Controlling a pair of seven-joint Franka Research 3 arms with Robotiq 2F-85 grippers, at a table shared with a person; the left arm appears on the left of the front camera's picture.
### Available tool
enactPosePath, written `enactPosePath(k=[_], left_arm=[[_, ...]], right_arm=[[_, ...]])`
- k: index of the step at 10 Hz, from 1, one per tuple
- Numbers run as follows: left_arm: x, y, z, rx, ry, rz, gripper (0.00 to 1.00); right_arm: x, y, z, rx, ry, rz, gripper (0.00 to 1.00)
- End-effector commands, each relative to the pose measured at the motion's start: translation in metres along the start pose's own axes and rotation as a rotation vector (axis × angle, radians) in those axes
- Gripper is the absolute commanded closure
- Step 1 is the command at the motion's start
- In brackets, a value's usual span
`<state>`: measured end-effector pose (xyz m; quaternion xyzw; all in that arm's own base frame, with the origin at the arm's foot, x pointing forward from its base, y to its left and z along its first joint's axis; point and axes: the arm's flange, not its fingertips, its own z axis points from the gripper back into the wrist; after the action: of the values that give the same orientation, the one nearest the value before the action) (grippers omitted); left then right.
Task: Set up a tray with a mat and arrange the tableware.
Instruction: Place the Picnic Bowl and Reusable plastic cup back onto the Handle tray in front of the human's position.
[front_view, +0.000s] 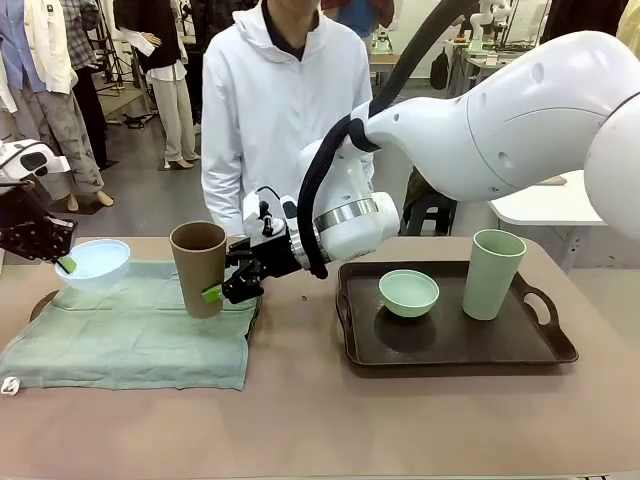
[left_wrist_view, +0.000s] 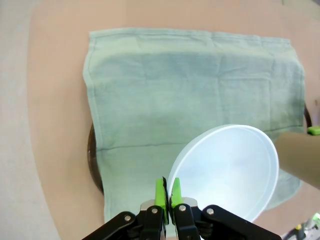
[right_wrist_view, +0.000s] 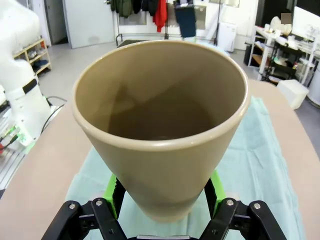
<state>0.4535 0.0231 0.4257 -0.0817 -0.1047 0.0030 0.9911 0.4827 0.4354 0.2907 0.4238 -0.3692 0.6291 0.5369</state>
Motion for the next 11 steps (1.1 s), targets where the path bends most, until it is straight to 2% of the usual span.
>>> enactPosePath(k=[1, 5, 11], left_arm=[[-0.001, -0.015, -0.017, 0.016, -0.043, 0.003, 0.96], [0.010, -0.024, -0.055, 0.075, 0.008, -0.017, 0.96], [0.009, -0.017, -0.078, 0.065, 0.058, -0.010, 0.96]], right_arm=[[0.003, -0.007, -0.008, 0.045, 0.057, -0.004, 0.19], [0.000, -0.014, -0.013, 0.052, 0.046, 0.006, 0.19], [-0.013, -0.024, -0.029, 0.052, 0.045, -0.009, 0.19]])
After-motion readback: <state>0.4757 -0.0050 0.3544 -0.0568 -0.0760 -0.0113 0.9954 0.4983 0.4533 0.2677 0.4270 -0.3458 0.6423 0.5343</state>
